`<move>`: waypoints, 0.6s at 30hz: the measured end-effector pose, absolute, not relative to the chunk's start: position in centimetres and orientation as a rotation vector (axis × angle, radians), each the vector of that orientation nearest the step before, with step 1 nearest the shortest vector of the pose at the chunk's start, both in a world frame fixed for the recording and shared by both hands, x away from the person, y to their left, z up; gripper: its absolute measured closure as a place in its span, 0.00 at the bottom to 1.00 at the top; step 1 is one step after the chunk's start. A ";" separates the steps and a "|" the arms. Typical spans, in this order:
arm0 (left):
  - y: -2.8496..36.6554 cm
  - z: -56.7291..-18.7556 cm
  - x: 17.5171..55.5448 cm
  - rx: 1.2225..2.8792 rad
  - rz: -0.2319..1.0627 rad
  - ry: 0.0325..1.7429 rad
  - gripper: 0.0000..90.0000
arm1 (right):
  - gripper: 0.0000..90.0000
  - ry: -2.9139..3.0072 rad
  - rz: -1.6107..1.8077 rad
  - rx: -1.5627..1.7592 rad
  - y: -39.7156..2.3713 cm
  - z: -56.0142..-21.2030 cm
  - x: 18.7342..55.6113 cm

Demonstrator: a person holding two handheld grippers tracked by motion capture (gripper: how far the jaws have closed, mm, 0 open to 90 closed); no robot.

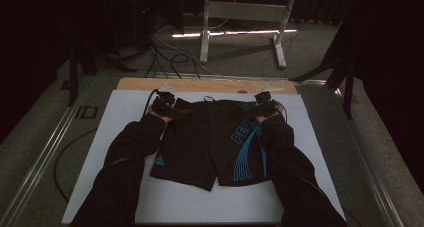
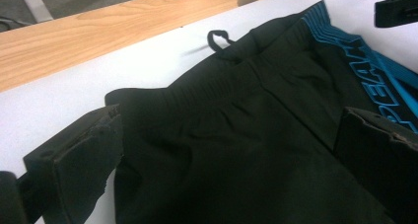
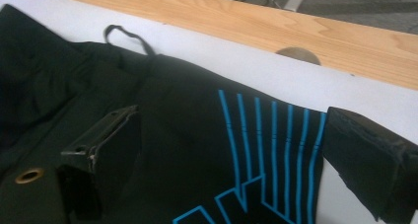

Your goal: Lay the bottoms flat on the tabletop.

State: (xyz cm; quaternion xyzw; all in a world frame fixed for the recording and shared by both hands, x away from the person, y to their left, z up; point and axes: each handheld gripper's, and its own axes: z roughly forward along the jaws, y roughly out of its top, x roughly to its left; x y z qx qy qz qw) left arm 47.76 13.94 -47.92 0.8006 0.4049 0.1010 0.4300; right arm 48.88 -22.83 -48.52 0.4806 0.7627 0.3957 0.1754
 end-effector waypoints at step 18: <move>14.7 -46.6 45.2 2.010 0.188 0.922 0.00 | 0.10 2.246 1.148 1.245 -21.9 -47.0 46.7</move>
